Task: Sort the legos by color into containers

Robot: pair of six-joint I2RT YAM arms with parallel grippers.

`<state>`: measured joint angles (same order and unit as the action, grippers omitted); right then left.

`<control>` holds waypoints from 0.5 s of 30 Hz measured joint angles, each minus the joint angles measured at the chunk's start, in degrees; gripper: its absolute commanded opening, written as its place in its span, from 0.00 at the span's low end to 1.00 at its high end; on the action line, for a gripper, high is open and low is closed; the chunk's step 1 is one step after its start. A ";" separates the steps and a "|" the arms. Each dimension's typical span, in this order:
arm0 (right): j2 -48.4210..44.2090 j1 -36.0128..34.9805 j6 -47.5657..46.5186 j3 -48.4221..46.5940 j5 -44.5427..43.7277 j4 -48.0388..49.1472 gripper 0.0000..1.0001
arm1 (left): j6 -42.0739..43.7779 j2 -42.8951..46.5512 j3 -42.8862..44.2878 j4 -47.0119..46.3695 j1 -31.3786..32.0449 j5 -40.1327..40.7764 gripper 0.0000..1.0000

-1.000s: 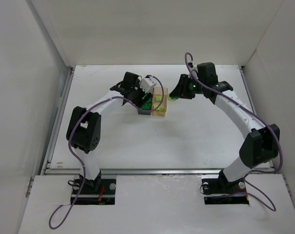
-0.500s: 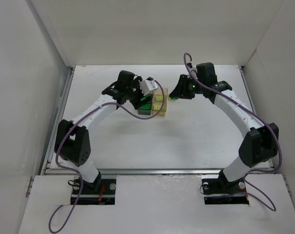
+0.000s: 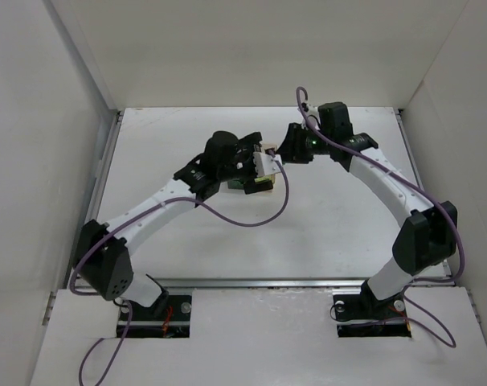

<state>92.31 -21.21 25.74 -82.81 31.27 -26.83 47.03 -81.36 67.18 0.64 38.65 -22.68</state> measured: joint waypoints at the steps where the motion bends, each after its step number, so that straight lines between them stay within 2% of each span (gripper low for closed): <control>1: 0.00 -0.26 0.00 0.00 0.44 0.11 0.00 | -0.26 -1.66 0.48 -0.09 0.26 0.57 1.00; 5: 0.00 -0.63 0.00 0.02 1.64 0.55 0.00 | -1.09 -5.66 0.85 0.11 0.59 2.01 0.97; 10: 0.00 -0.79 0.00 0.04 2.36 0.79 0.00 | -2.78 -6.34 2.54 -0.02 1.70 2.60 0.70; 13: 0.00 -1.22 0.00 0.09 2.43 0.83 0.00 | -3.85 -6.34 4.07 -0.81 2.14 2.54 0.69; 15: 0.00 -1.38 0.00 0.17 2.47 0.92 0.00 | -4.70 -6.34 4.55 -1.31 2.19 2.12 0.62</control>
<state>92.31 -22.59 25.74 -82.63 33.74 -25.91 42.33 -87.70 71.72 -0.67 40.84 -20.56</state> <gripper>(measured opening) 0.431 0.669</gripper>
